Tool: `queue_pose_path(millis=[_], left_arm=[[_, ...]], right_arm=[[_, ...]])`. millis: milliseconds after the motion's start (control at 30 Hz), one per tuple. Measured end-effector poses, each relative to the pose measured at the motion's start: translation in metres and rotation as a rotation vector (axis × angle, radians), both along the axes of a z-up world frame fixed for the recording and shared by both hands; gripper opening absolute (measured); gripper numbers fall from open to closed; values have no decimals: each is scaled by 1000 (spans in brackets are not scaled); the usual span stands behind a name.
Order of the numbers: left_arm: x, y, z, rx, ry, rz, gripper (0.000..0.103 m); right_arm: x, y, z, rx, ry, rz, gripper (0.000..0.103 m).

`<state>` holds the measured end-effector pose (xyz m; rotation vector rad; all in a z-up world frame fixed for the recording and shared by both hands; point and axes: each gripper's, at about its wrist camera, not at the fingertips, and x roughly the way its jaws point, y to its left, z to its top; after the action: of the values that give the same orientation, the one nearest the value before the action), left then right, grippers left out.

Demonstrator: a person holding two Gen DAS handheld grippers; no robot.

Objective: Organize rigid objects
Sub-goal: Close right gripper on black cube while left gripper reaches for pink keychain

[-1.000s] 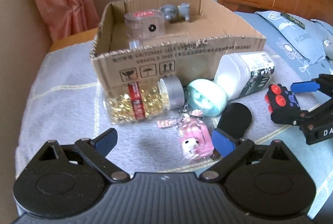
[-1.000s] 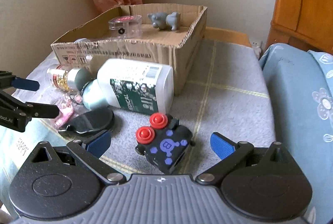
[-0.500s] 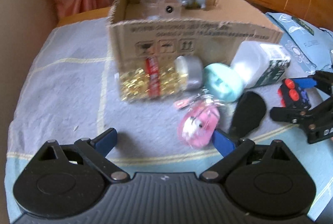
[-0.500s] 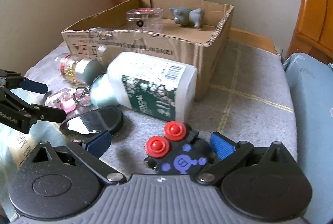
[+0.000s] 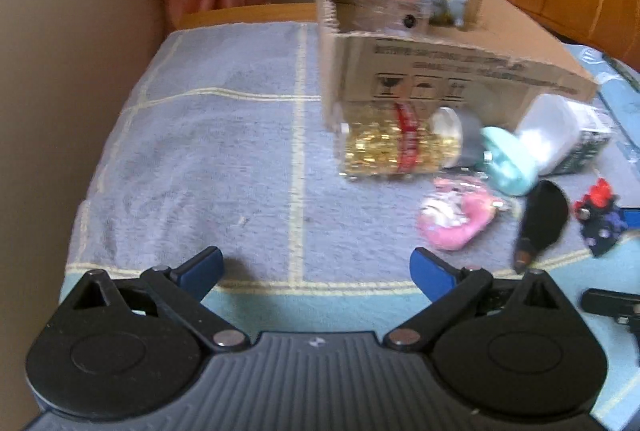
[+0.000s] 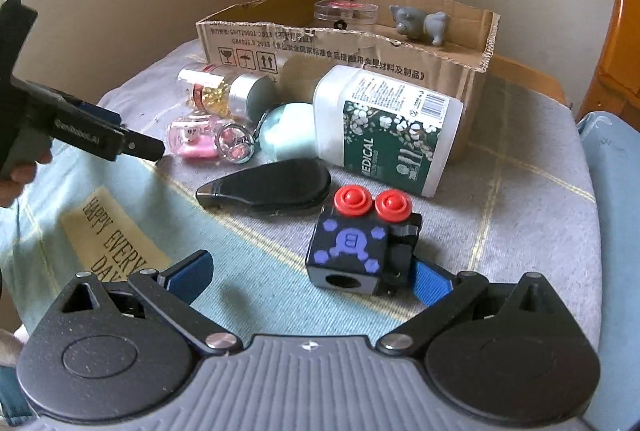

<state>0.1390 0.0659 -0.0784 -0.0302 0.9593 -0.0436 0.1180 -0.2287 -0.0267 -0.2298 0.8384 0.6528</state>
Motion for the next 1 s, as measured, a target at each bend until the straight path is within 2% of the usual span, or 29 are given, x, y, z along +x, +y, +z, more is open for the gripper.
queue_pose_path(millis=[267, 400, 533, 733, 1000], left_arm=[[5, -26, 30, -58, -80, -68, 99], [26, -45, 21, -41, -91, -65, 99], [38, -53, 7, -27, -63, -33, 100], [25, -33, 0, -28, -36, -27, 100], [-4, -1, 4, 59, -33, 3, 100]], right_arm=[[-8, 6, -5, -43, -58, -6, 103], [-7, 6, -5, -36, -66, -16, 103], [-9, 5, -6, -27, -78, -22, 103], [-12, 1, -6, -20, -88, -19, 103], [-16, -2, -6, -11, -101, -23, 103]])
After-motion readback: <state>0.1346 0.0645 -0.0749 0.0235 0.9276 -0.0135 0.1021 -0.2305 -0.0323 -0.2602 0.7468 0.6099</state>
